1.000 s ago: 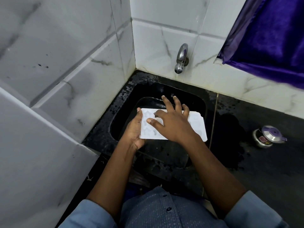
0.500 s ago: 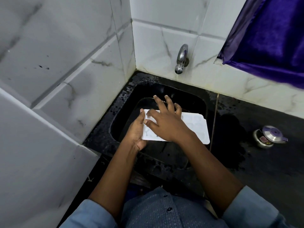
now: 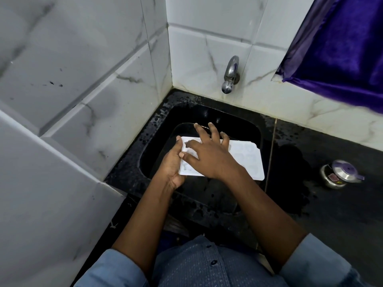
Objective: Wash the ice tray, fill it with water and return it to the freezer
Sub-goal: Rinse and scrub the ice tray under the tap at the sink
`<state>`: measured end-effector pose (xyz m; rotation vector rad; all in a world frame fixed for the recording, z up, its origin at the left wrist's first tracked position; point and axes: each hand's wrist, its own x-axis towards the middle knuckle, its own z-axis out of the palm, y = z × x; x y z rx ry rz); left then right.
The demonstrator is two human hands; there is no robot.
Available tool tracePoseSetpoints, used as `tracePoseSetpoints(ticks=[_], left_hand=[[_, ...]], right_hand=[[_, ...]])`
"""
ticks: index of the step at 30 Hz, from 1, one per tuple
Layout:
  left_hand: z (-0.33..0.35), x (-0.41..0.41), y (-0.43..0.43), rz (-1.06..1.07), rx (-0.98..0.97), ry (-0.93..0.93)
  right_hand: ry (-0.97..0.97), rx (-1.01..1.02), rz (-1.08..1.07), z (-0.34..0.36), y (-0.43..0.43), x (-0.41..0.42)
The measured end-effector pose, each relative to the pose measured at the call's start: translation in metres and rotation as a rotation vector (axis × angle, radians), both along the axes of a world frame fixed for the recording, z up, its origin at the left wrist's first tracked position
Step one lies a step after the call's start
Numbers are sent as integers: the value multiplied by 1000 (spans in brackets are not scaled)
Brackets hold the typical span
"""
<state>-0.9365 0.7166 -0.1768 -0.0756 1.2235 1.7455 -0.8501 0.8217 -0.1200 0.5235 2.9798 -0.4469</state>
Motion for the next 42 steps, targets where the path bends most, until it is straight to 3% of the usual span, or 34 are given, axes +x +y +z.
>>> tracePoseSetpoints(ticks=[9,15,26,42], left_hand=[[2,-1,-1,-14,12,-16],[6,-6,-1,1,50,-29],[1,-7,-2,-17,51,-109],[-5,-4,-9,-9,50,-121]], right_hand=[[-11,-28,12,-2,2,-1],[136,-79,53,-3,1,6],[-39,-31,108,4,-8,8],[-51,-10,107,-1,-15,8]])
